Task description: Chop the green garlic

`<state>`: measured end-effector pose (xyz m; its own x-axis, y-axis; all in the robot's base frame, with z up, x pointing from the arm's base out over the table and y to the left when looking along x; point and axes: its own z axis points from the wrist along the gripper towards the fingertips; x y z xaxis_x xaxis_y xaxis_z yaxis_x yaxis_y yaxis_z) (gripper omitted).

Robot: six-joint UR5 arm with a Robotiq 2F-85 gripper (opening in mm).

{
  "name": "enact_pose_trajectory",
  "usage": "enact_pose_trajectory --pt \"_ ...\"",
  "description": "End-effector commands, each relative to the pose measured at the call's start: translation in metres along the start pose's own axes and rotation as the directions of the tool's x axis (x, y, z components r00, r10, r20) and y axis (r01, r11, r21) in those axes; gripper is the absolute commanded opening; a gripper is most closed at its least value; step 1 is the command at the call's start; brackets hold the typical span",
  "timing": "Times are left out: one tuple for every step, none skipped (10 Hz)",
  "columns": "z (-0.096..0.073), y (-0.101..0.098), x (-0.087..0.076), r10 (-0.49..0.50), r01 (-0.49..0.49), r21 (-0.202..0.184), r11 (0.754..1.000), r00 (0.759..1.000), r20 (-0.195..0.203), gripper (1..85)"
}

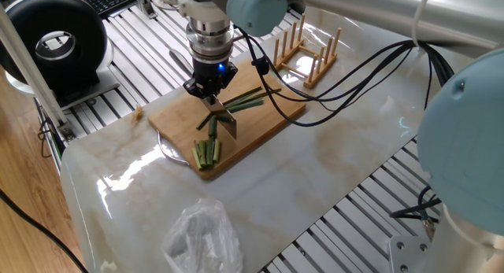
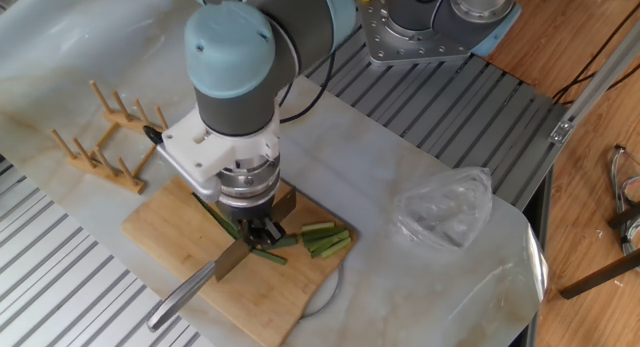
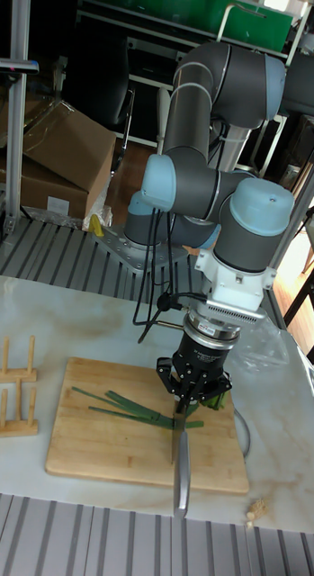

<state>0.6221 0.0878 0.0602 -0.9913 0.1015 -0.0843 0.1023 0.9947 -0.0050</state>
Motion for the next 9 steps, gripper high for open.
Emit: enact_pose_trajectory --pt "-0.009 0.000 -0.006 -0.004 0.004 -0.010 1.000 1.000 0.000 1.3" --pt "-0.009 0.000 -0.011 -0.005 0.005 -0.011 1.000 1.000 0.010 1.3" --pt "-0.005 -0.001 -0.016 -0.004 0.004 -0.012 1.000 1.000 0.017 1.3" --pt "0.004 0.001 -0.024 0.005 -0.005 -0.013 1.000 0.999 0.037 1.3" --pt "0.016 0.002 -0.031 0.009 -0.008 -0.015 1.000 0.998 0.055 1.3" --pt "0.018 0.002 -0.033 0.010 -0.010 -0.005 1.000 0.998 0.064 1.3" --pt "0.013 0.001 -0.031 0.009 -0.009 0.002 1.000 0.998 0.056 1.3" --pt "0.009 0.001 -0.029 0.009 -0.009 0.002 1.000 0.999 0.053 1.3" --pt "0.009 0.001 -0.029 0.015 -0.015 0.004 1.000 0.999 0.050 1.3"
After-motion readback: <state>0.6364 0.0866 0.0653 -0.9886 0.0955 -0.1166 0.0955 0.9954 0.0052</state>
